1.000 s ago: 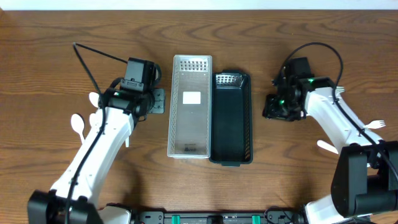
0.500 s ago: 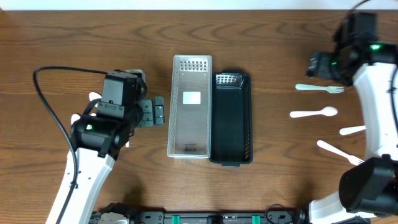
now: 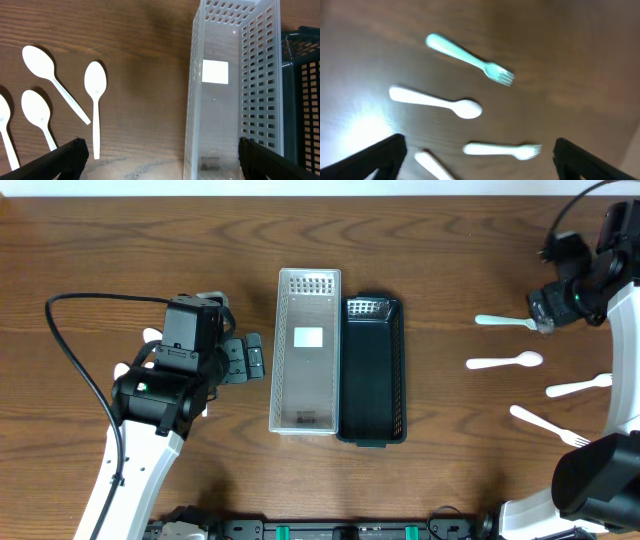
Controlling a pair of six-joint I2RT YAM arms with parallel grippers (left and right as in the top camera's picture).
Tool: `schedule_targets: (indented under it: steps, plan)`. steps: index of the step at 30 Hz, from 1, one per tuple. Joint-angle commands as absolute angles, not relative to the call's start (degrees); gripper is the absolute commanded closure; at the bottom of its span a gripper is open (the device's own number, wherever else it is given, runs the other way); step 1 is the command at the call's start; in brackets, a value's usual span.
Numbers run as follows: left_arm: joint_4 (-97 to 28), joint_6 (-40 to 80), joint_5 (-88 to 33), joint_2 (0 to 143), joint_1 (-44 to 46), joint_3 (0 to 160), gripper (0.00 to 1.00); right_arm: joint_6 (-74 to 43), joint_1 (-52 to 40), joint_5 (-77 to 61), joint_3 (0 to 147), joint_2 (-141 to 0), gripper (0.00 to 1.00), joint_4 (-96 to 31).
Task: Pack container
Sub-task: 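Move the right gripper over the white fork at the right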
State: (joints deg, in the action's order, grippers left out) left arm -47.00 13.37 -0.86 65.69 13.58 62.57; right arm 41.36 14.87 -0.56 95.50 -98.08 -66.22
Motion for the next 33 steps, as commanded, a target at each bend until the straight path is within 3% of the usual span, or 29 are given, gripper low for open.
schedule_targets:
  steps: [1, 5, 16, 33]
  plan:
    - [-47.35, 13.82, -0.14, 65.52, 13.3, 63.24, 0.02, 65.32, 15.22, -4.93, 96.23, -98.72, 0.07, -65.65]
    - [-47.86, 13.85, -0.16, 65.52, 13.3, 63.24, 0.02, 65.89, 16.14, -4.97, 96.23, -102.15, 0.01, -65.14]
    - [-47.97, 13.87, -0.16, 65.52, 13.3, 63.24, 0.02, 66.54, 16.47, 1.06, 96.23, -120.66, 0.01, -58.98]
    - [-47.92, 15.33, -0.19, 65.52, 13.3, 63.24, 0.02, 68.42, 16.19, -0.56, 96.23, -127.68, 0.02, -52.25]
